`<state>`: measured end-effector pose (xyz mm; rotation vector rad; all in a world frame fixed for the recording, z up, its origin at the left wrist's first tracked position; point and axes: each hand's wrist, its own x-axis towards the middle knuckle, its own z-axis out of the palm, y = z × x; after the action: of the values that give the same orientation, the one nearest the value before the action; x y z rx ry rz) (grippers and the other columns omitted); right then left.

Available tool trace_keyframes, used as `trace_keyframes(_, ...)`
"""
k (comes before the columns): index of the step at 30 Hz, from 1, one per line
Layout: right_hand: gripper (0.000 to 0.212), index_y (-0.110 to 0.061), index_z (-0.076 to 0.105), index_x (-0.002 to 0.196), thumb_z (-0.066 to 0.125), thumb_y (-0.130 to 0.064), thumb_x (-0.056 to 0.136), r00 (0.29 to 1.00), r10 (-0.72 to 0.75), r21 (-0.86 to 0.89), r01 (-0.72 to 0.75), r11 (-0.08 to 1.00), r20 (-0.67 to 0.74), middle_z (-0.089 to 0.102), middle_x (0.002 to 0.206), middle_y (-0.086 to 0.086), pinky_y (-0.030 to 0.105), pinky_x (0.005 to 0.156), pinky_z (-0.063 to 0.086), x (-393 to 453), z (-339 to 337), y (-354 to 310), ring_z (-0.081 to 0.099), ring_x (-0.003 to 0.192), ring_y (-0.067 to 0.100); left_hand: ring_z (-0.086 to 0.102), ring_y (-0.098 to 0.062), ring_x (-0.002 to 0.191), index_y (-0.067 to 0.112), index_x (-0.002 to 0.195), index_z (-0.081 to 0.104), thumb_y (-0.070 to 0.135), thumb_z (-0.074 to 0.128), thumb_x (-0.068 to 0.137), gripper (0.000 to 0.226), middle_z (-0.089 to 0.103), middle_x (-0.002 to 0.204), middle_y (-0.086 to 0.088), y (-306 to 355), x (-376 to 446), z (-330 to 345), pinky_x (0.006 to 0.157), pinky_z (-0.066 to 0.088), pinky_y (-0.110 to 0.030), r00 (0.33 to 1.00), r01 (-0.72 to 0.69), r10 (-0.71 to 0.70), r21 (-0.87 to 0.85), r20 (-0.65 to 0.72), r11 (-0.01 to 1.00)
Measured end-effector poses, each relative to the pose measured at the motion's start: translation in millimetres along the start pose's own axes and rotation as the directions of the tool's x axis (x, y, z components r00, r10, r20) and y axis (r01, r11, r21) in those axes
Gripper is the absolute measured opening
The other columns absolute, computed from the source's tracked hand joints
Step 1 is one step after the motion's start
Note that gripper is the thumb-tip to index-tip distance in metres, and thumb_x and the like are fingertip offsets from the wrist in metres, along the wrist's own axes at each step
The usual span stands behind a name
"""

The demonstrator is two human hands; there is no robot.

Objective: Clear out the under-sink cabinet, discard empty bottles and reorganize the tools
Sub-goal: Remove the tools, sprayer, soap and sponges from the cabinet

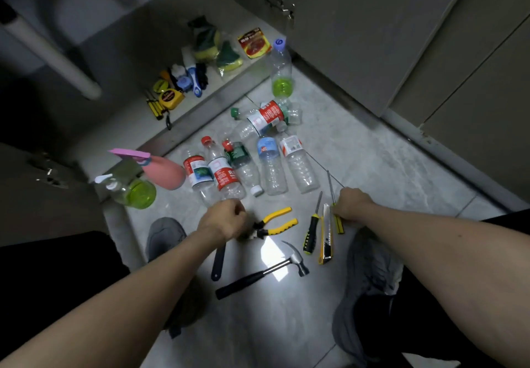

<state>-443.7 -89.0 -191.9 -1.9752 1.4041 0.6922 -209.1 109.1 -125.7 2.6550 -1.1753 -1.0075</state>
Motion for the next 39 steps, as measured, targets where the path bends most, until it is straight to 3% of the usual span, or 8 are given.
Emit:
trace_keyframes(2, 0.018, -0.015, 0.058, 0.099, 0.060, -0.028, 0.087, 0.999, -0.025, 0.027, 0.026, 0.999, -0.034, 0.064, 0.120, 0.015, 0.029, 0.075, 0.045, -3.3, -13.5, -17.0, 0.062, 0.105, 0.033, 0.063, -0.027, 0.094, 0.020, 0.095, 0.067, 0.028, 0.052, 0.088, 0.018, 0.070, 0.102, -0.005, -4.5, 5.5, -22.5, 0.079, 0.052, -0.035, 1.000, 0.010, -0.009, 0.023, -0.016, 1.000)
trace_keyframes(6, 0.023, -0.011, 0.068, 0.101, 0.056, -0.025, 0.089, 0.981, -0.156, 0.132, 0.171, 0.976, -0.116, 0.070, 0.109, 0.015, 0.033, 0.079, 0.052, -9.0, -43.1, -78.9, 0.066, 0.098, 0.034, 0.063, -0.028, 0.092, 0.014, 0.099, 0.067, 0.026, 0.051, 0.091, 0.022, 0.069, 0.100, -0.010, -12.0, 27.1, -71.3, 0.082, 0.055, -0.040, 0.997, 0.005, -0.002, 0.036, -0.083, 0.999)
trace_keyframes(12, 0.019, -0.011, 0.065, 0.076, 0.057, -0.014, 0.092, 0.885, -0.444, 0.311, 0.466, 0.829, -0.142, 0.072, 0.078, 0.009, 0.041, 0.077, 0.057, -19.5, -74.5, -195.2, 0.069, 0.073, 0.028, 0.063, -0.025, 0.087, 0.015, 0.098, 0.070, 0.029, 0.053, 0.092, 0.022, 0.069, 0.096, -0.006, -20.0, 74.7, -168.9, 0.074, 0.053, -0.034, 0.970, -0.030, 0.047, 0.076, -0.237, 0.997)
trace_keyframes(20, 0.020, -0.011, 0.070, 0.082, 0.057, -0.024, 0.090, 0.808, -0.551, 0.085, 0.576, 0.813, -0.209, 0.073, 0.088, 0.008, 0.040, 0.084, 0.057, 12.7, -113.7, -334.6, 0.069, 0.087, 0.028, 0.064, -0.033, 0.098, 0.015, 0.102, 0.070, 0.032, 0.056, 0.085, 0.027, 0.068, 0.104, -0.011, -73.2, 152.5, -246.1, 0.071, 0.044, -0.030, 0.942, 0.129, -0.091, 0.099, -0.324, 0.987)
trace_keyframes(28, 0.023, -0.014, 0.070, 0.088, 0.050, -0.023, 0.096, 0.776, -0.587, -0.080, 0.586, 0.806, -0.230, 0.071, 0.096, 0.008, 0.042, 0.086, 0.056, 76.0, -131.3, -430.0, 0.066, 0.093, 0.028, 0.062, -0.035, 0.111, 0.012, 0.112, 0.070, 0.034, 0.056, 0.087, 0.036, 0.067, 0.118, -0.015, -141.0, 232.5, -232.4, 0.090, 0.052, -0.036, 0.866, 0.303, -0.385, -0.278, -0.319, 0.912)
trace_keyframes(33, 0.020, -0.019, 0.067, 0.097, 0.048, -0.025, 0.097, 0.734, -0.634, -0.186, 0.606, 0.773, -0.244, 0.068, 0.102, 0.006, 0.042, 0.088, 0.055, 99.0, -125.7, -468.7, 0.064, 0.095, 0.029, 0.065, -0.030, 0.103, 0.018, 0.100, 0.070, 0.050, 0.056, 0.083, 0.039, 0.070, 0.107, -0.007, -153.7, 263.0, -223.6, 0.072, 0.044, -0.029, 0.818, 0.322, -0.437, -0.331, -0.374, 0.887)
trace_keyframes(37, 0.020, -0.015, 0.067, 0.094, 0.050, -0.024, 0.098, 0.715, -0.644, -0.226, 0.603, 0.765, -0.273, 0.069, 0.100, 0.011, 0.040, 0.083, 0.054, 110.4, -124.3, -486.9, 0.064, 0.094, 0.032, 0.066, -0.031, 0.098, 0.019, 0.085, 0.063, 0.043, 0.058, 0.081, 0.025, 0.070, 0.101, -0.008, -167.5, 271.4, -228.1, 0.068, 0.040, -0.027, 0.796, 0.349, -0.457, -0.315, -0.398, 0.883)
trace_keyframes(39, 0.023, -0.013, 0.068, 0.090, 0.053, -0.029, 0.097, 0.680, -0.682, -0.267, 0.628, 0.731, -0.268, 0.069, 0.097, 0.014, 0.043, 0.083, 0.055, 113.1, -121.7, -495.2, 0.064, 0.093, 0.035, 0.065, -0.033, 0.103, 0.015, 0.094, 0.068, 0.039, 0.056, 0.082, 0.029, 0.070, 0.106, -0.011, -180.9, 269.1, -229.1, 0.068, 0.040, -0.028, 0.785, 0.369, -0.423, -0.205, -0.453, 0.906)
